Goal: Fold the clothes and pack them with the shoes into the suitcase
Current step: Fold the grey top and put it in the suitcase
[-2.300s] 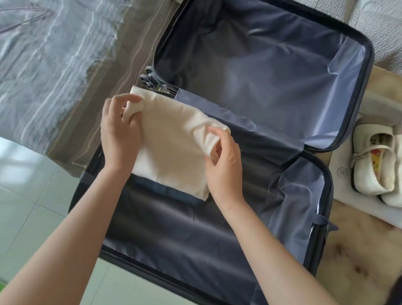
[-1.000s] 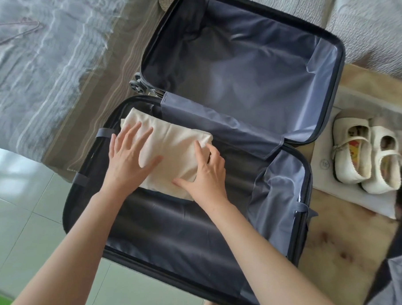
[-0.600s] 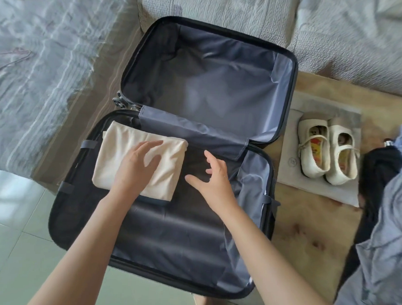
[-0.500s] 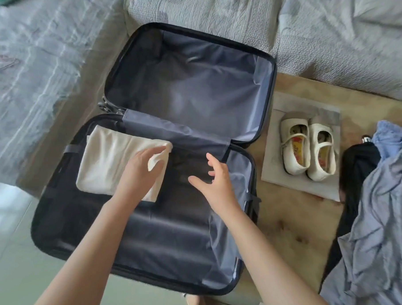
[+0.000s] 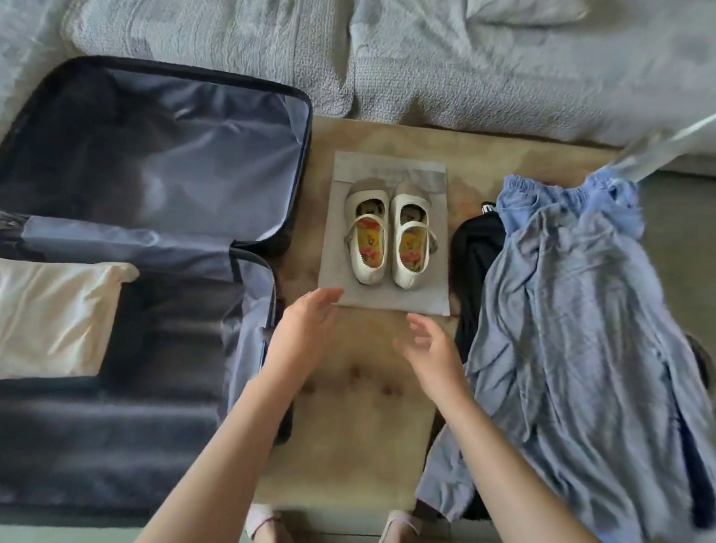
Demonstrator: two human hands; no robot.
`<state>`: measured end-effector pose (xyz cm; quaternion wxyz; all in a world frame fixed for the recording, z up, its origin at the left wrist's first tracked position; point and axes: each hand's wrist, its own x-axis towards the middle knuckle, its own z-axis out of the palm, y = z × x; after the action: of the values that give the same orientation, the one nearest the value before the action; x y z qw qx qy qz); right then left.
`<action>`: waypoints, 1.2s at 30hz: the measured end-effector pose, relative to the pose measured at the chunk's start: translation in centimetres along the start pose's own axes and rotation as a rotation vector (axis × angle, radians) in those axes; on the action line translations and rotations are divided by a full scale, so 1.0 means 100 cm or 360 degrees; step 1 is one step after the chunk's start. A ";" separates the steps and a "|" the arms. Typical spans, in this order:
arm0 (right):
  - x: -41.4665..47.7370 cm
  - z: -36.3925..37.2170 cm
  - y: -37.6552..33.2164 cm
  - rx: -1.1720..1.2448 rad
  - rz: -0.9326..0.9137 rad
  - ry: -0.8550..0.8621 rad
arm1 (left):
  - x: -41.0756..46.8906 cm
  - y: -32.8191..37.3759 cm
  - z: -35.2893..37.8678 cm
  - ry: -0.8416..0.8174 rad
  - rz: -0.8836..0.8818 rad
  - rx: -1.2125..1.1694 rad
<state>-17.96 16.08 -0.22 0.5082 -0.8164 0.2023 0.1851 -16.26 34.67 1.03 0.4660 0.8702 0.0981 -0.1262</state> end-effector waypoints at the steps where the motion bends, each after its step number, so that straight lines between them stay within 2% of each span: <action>1: 0.003 -0.021 0.016 -0.0033 0.0025 0.0051 | 0.000 0.009 0.022 -0.0035 -0.0017 -0.0032; 7: 0.014 -0.105 0.110 -0.0283 0.0149 0.0293 | -0.007 0.036 0.138 -0.0344 -0.0191 -0.0027; 17: 0.006 -0.127 0.197 -0.0845 0.0308 0.0222 | -0.018 0.031 0.241 -0.0542 -0.0468 0.0036; 19: 0.009 -0.125 0.206 -0.0953 0.0252 0.0286 | -0.022 0.031 0.252 -0.0562 -0.0462 0.0058; 25: 0.015 -0.121 0.223 -0.0838 0.0013 0.0638 | -0.030 0.031 0.274 -0.0551 -0.0444 0.0087; 28: 0.020 -0.128 0.224 -0.0652 0.0082 0.0771 | -0.030 0.032 0.277 -0.0510 -0.0429 0.0133; 30: 0.026 -0.133 0.225 -0.0715 0.0137 0.0848 | -0.027 0.030 0.278 -0.0464 -0.0432 0.0189; 33: 0.025 -0.132 0.225 -0.0876 -0.0108 0.0984 | -0.026 0.027 0.279 -0.0451 -0.0451 0.0206; 36: 0.007 -0.113 0.211 -0.0708 -0.0364 0.0889 | -0.025 0.034 0.277 -0.0407 -0.0561 -0.0055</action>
<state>-27.20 -2.69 -11.83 0.2611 -0.9432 0.1955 -0.0633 -21.20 9.54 -10.33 0.4603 0.8084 0.1910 -0.3133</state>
